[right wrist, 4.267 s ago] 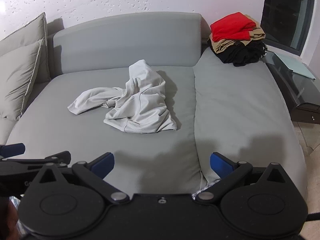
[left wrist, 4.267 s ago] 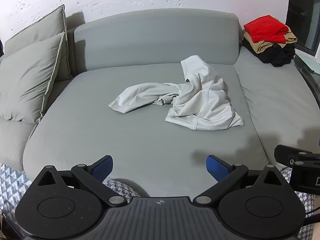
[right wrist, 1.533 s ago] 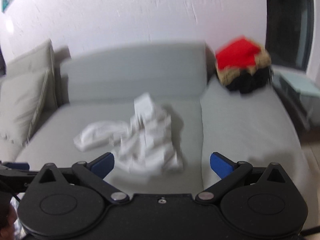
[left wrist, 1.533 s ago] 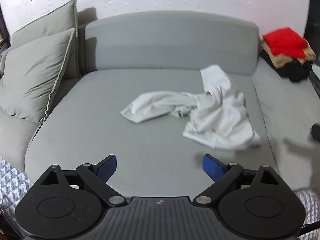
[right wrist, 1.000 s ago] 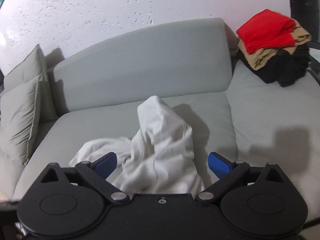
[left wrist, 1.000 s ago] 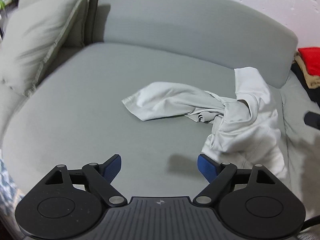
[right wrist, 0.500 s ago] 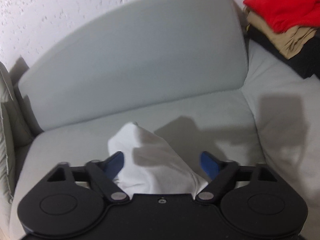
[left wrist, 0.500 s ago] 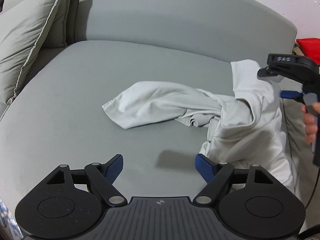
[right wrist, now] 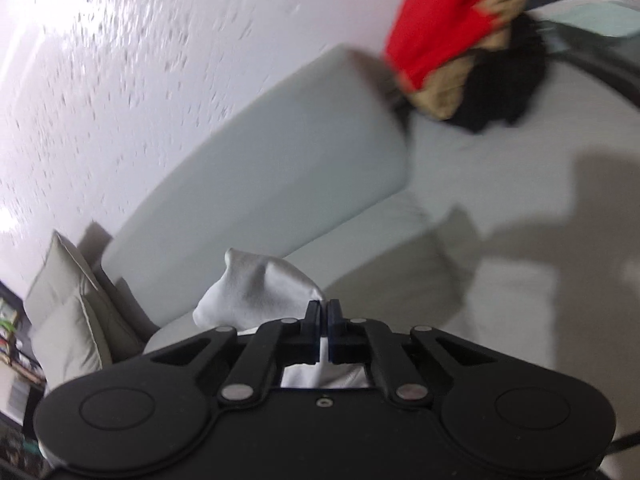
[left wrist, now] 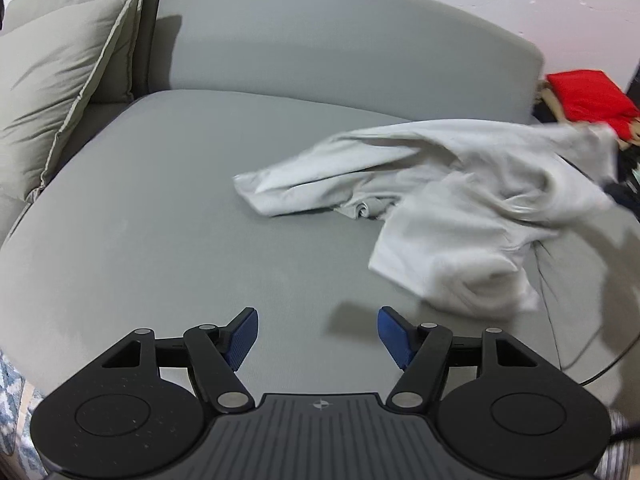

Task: Fold clothes
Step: 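Reach the right gripper to the white T-shirt and grasp a fold, then lift and shake the T-shirt with the right gripper to spread it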

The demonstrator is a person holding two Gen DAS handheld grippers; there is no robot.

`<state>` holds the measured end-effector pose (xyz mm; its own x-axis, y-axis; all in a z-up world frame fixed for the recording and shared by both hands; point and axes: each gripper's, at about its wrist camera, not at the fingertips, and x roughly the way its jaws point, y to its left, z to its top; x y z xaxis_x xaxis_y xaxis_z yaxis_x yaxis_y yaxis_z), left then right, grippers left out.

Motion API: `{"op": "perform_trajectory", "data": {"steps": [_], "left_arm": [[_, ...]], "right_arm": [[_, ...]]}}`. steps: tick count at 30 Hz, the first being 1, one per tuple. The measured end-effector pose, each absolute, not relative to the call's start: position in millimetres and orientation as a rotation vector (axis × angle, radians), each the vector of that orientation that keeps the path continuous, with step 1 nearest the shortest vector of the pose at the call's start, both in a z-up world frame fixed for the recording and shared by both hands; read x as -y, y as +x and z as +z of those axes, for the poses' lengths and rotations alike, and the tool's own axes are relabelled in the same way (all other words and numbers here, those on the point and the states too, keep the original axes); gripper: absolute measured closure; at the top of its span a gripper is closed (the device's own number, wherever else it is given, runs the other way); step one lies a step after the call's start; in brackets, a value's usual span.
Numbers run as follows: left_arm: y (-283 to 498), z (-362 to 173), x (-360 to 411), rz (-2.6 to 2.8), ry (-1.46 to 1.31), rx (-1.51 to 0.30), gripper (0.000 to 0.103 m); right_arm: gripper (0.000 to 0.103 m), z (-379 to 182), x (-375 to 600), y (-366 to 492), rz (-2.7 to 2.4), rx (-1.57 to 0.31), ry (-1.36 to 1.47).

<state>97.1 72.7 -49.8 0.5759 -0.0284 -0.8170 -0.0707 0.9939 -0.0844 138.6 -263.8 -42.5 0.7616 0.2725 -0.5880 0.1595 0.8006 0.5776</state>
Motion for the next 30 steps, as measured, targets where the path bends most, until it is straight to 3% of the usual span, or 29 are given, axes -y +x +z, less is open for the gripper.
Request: {"op": "perform_trajectory", "data": {"steps": [5, 8, 11, 13, 15, 27, 30], "left_arm": [[69, -54, -61, -0.052, -0.109, -0.986, 0.038], [61, -61, -50, -0.068, -0.087, -1.017, 0.039], [59, -62, -45, -0.073, -0.078, -1.022, 0.038], [60, -61, -43, -0.059, -0.063, -1.016, 0.038], [62, -62, -44, -0.053, -0.064, -0.987, 0.038], [80, -79, -111, 0.079, -0.161, -0.925, 0.038], [85, -92, -123, 0.085, -0.195, -0.948, 0.038]], "right_arm": [[0.100, -74, 307, 61, -0.100, -0.844, 0.618], [0.088, -99, 317, 41, -0.154, -0.953, 0.579], [0.068, -87, 309, 26, -0.108, -0.880, 0.562], [0.047, -75, 292, 27, -0.029, -0.828, 0.500], [0.033, -70, 263, 36, 0.103, -0.816, 0.434], [0.031, -112, 65, 120, 0.551, -0.835, -0.045], [0.043, -132, 30, 131, 0.589, -0.851, -0.182]]}}
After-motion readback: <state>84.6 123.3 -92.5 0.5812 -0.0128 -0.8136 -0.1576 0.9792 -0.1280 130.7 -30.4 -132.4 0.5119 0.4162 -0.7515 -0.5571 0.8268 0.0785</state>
